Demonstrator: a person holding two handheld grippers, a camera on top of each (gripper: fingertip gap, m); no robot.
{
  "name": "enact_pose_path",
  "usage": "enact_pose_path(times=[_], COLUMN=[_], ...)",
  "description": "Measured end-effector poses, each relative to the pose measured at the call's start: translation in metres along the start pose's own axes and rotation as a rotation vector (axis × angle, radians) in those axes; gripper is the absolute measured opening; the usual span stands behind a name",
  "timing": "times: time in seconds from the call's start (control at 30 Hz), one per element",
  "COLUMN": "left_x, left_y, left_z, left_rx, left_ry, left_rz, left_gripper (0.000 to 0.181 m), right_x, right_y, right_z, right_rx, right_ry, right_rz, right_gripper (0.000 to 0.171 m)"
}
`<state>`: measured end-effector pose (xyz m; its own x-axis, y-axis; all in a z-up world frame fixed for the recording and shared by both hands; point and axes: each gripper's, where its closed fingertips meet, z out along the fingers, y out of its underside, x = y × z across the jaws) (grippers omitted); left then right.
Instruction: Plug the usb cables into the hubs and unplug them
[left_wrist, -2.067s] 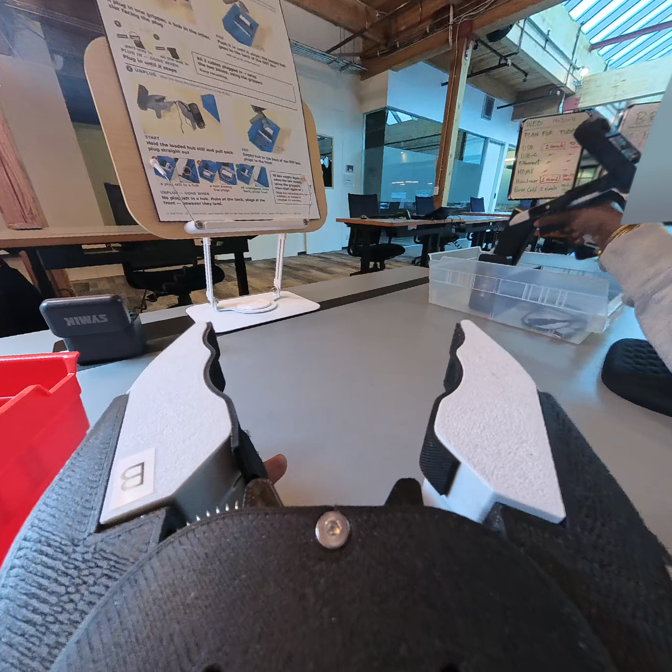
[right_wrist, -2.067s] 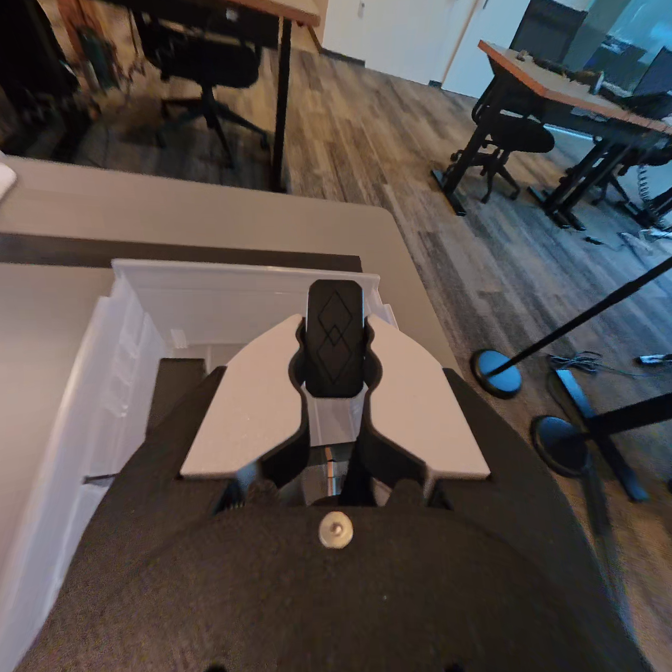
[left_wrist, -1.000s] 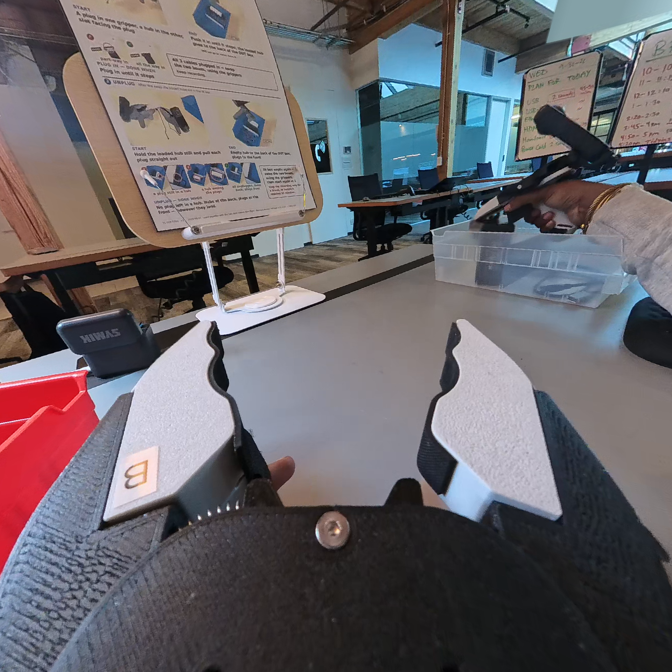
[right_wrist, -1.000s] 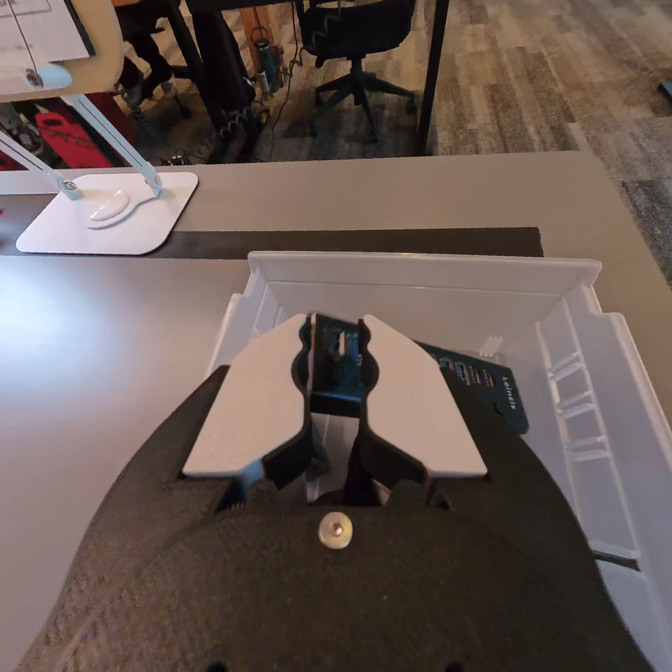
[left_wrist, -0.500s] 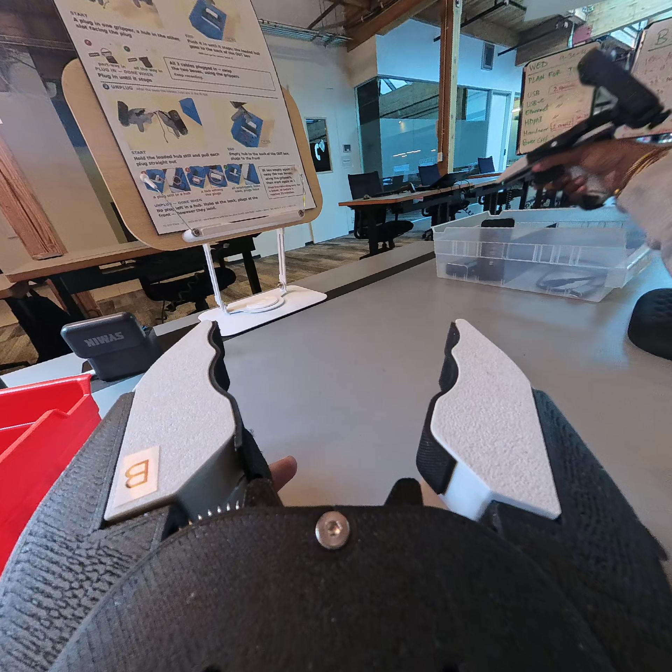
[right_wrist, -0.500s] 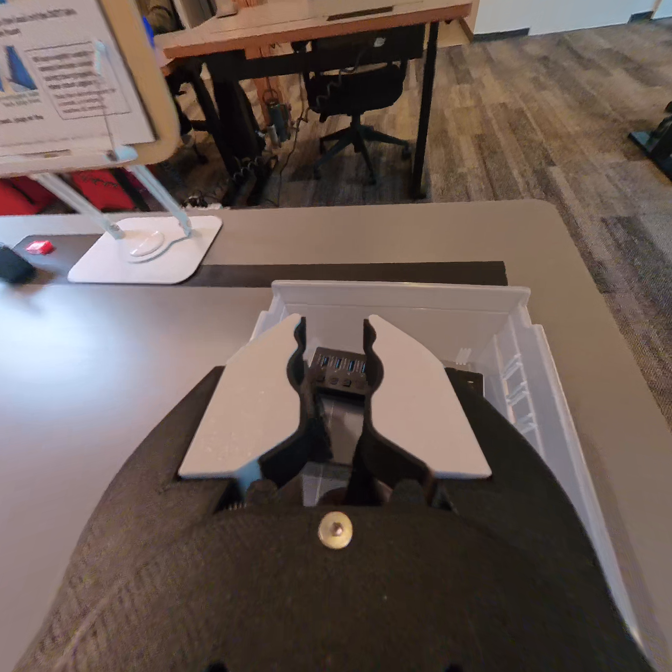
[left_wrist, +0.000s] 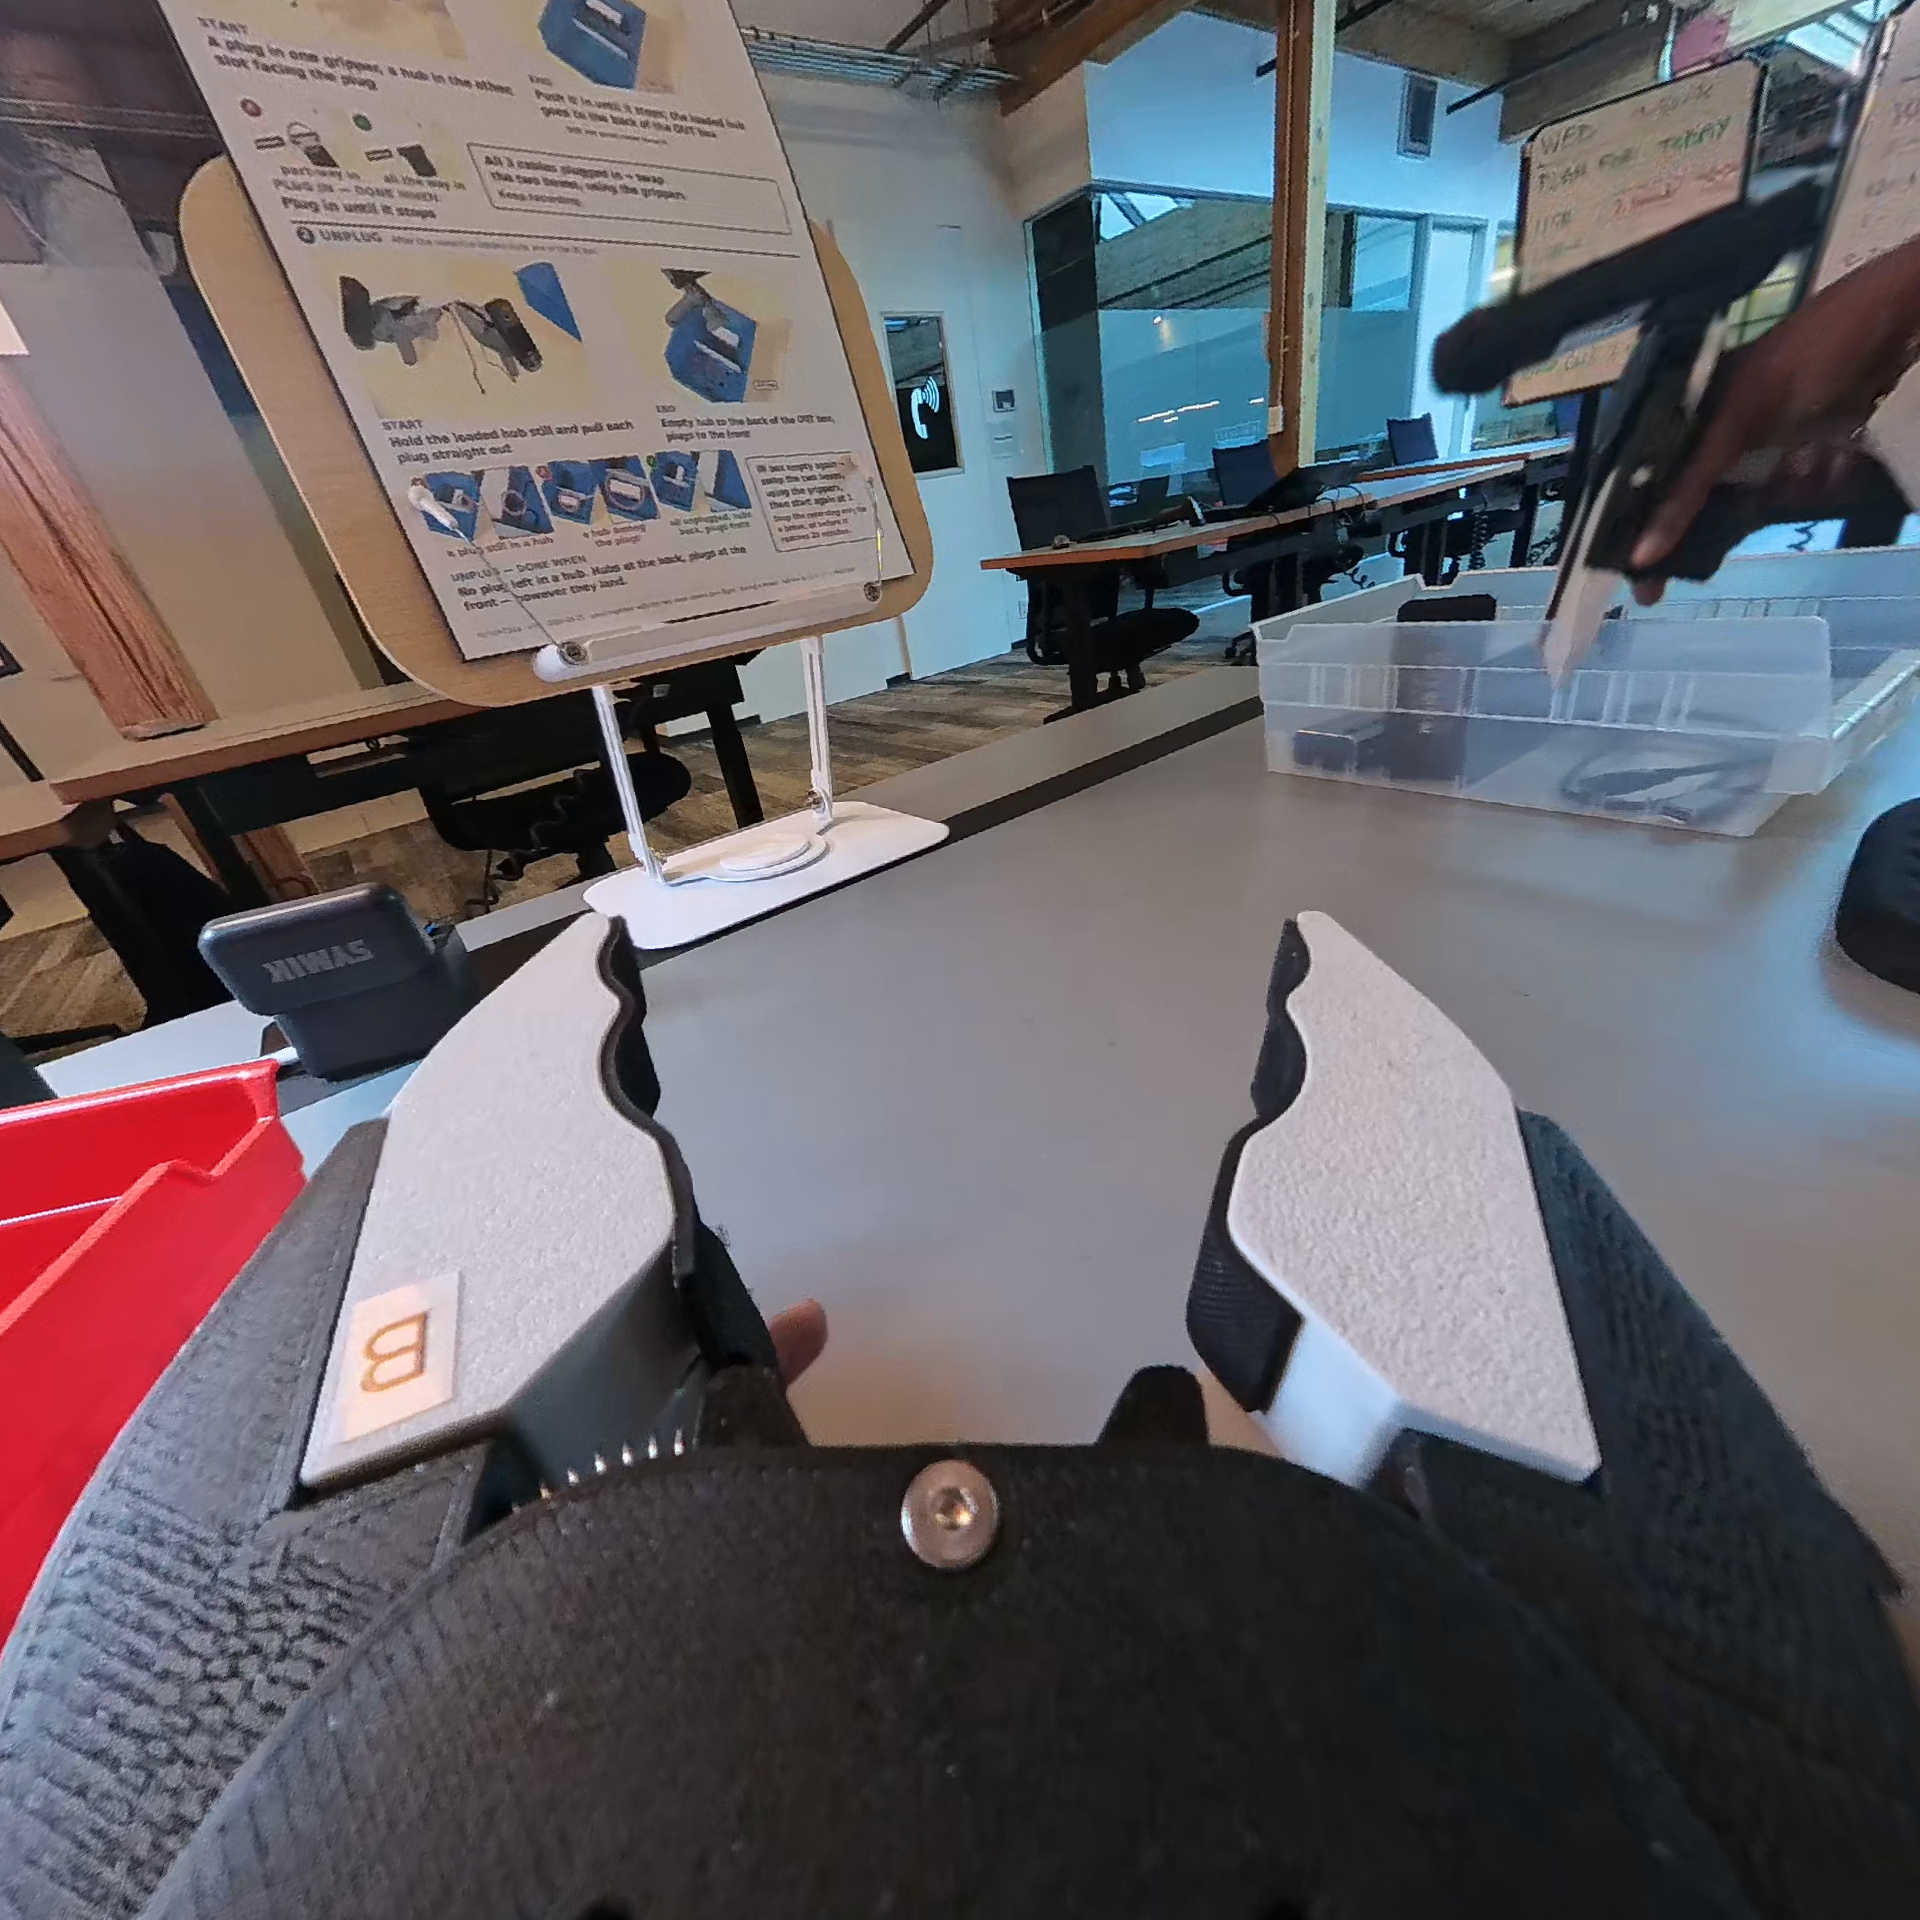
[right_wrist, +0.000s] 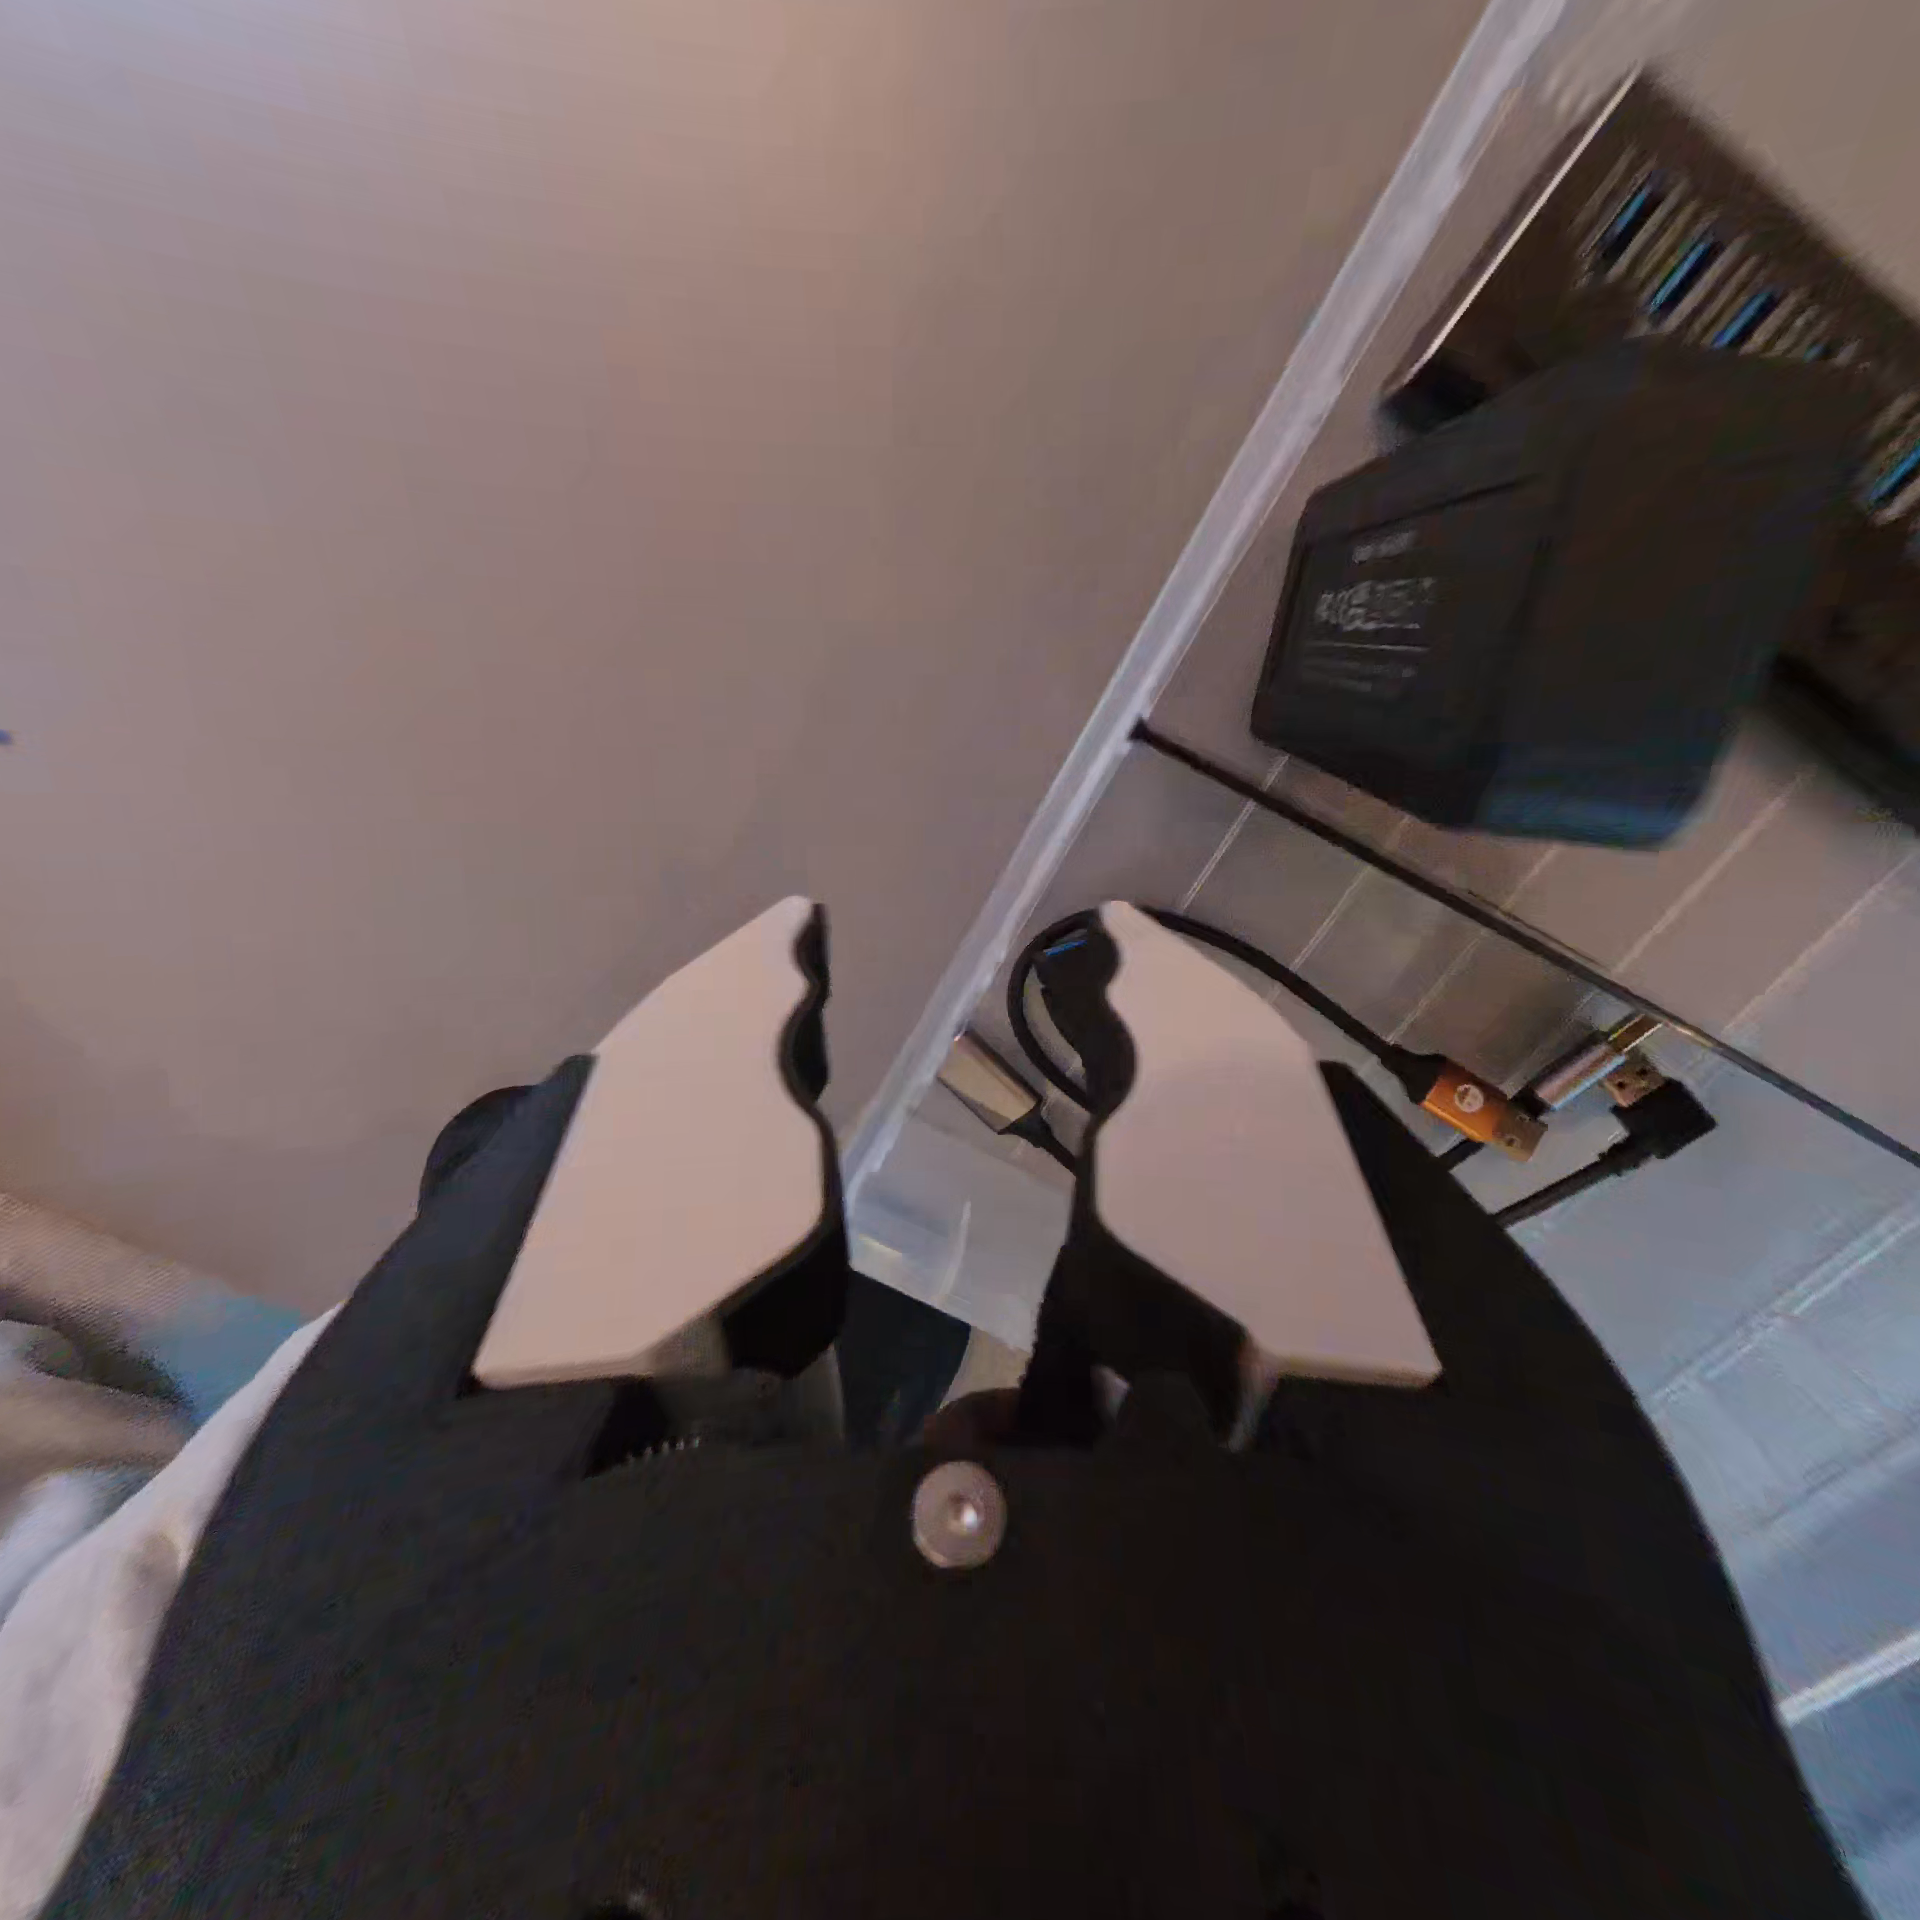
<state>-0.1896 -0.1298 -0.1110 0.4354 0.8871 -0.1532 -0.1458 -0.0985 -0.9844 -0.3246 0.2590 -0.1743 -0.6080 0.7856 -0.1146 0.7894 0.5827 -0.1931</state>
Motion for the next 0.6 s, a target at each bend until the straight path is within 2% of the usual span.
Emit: enact_pose_path(times=[0.07,0.13,0.2,0.33,0.6], left_x=[-0.002,-0.004,-0.005,-0.003,-0.005], left_y=[0.0,-0.002,-0.003,-0.003,-0.006], left_z=[0.0,-0.001,-0.002,-0.002,-0.004], left_rx=[0.002,0.008,0.015,0.007,0.015], left_ry=[-0.008,-0.019,-0.023,-0.013,-0.026], left_rz=[0.0,0.002,-0.003,0.002,0.008], left_gripper=[0.114,0.114,0.114,0.114,0.114], right_x=[0.006,0.01,0.003,-0.026,-0.125], right_y=[-0.003,-0.009,-0.019,-0.045,-0.092], right_z=[0.012,0.012,0.015,0.023,0.044], right_rx=[-0.101,-0.129,-0.129,-0.128,-0.096], right_ry=[0.072,0.169,0.203,0.193,0.202], right_rz=[-0.01,-0.091,-0.174,-0.202,-0.406], right_gripper=[0.022,0.015,0.017,0.02,0.03])
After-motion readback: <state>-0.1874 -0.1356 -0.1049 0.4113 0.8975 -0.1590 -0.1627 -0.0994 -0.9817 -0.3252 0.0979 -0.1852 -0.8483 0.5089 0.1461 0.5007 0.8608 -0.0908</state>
